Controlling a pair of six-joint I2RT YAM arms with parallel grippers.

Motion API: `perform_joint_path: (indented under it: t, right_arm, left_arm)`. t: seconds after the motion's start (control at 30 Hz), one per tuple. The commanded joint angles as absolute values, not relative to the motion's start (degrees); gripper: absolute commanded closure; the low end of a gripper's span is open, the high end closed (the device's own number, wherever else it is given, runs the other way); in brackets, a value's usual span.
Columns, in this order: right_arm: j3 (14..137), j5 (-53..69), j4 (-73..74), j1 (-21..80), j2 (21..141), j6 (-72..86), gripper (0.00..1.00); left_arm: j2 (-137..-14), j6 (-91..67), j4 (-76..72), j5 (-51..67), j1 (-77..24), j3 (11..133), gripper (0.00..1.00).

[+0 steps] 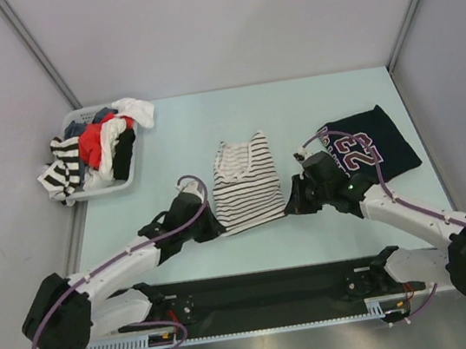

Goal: Fold and stack the tank tops

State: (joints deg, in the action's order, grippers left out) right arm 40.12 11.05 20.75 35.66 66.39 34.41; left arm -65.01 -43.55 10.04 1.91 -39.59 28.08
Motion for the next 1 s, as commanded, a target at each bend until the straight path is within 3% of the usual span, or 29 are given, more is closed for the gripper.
perform_joint_path:
  t: [0.0, 0.4, 0.77, 0.97]
  right_arm:
    - [40.8, 6.0, 27.4, 36.6, 62.3, 34.6, 0.98]
    - [44.5, 2.2, 34.5, 41.9, 58.1, 35.5, 0.97]
    - [58.6, 2.3, 37.4, 38.2, 66.9, 30.4, 0.98]
    - [63.3, 3.5, 37.7, 35.3, 72.2, 27.7, 0.98]
  left_arm:
    - [-59.6, -42.8, 21.8, -0.6, -39.6, 28.6, 0.99]
    - [-52.8, -41.9, 30.4, 2.4, -40.3, 33.3, 0.99]
    - [-62.1, -37.1, 32.7, 3.8, -37.2, 45.2, 0.99]
    - [-66.4, -35.1, 30.3, 9.8, -30.7, 48.1, 0.98]
